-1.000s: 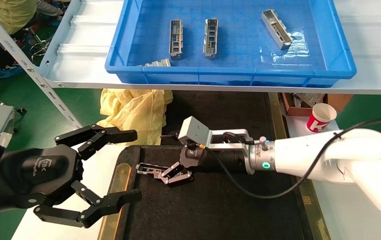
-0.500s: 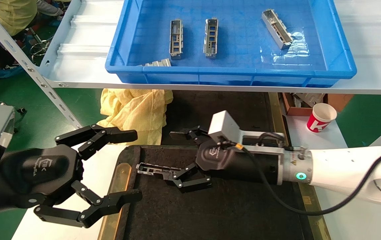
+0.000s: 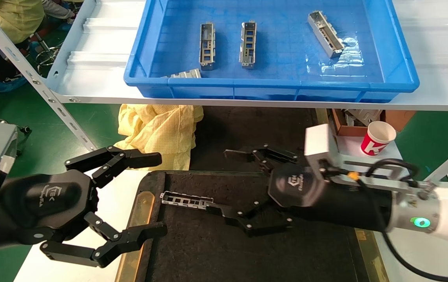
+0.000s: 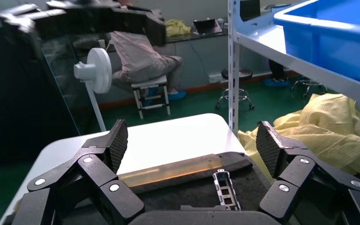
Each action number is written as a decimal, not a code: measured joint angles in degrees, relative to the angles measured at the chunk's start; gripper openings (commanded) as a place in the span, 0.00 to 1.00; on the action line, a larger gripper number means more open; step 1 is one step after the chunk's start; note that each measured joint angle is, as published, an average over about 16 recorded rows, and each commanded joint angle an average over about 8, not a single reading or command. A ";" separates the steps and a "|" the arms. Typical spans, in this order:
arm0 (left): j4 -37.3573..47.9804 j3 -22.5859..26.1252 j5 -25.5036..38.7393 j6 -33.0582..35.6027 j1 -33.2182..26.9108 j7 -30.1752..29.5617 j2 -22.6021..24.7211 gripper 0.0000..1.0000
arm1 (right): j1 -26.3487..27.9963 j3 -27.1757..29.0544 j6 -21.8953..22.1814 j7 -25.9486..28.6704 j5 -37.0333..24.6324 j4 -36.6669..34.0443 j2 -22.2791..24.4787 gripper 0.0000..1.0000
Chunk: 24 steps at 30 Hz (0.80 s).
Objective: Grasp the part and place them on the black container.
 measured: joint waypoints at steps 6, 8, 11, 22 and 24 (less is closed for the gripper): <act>0.00 0.00 0.00 0.00 0.00 0.00 0.00 1.00 | -3.05 5.82 -2.70 2.93 -0.30 4.60 3.91 1.00; 0.00 0.00 0.00 0.00 0.00 0.00 0.00 1.00 | -4.06 7.75 -3.60 3.90 -0.40 6.12 5.20 1.00; 0.00 0.00 0.00 0.00 0.00 0.00 0.00 1.00 | -5.59 10.67 -4.95 5.37 -0.56 8.42 7.16 1.00; 0.00 0.00 0.00 0.00 0.00 0.00 0.00 1.00 | -10.82 20.71 -9.61 10.32 -1.06 16.33 13.86 1.00; 0.01 0.00 0.00 0.00 0.00 0.00 0.00 1.00 | -11.52 22.06 -10.24 10.94 -1.12 17.40 14.75 1.00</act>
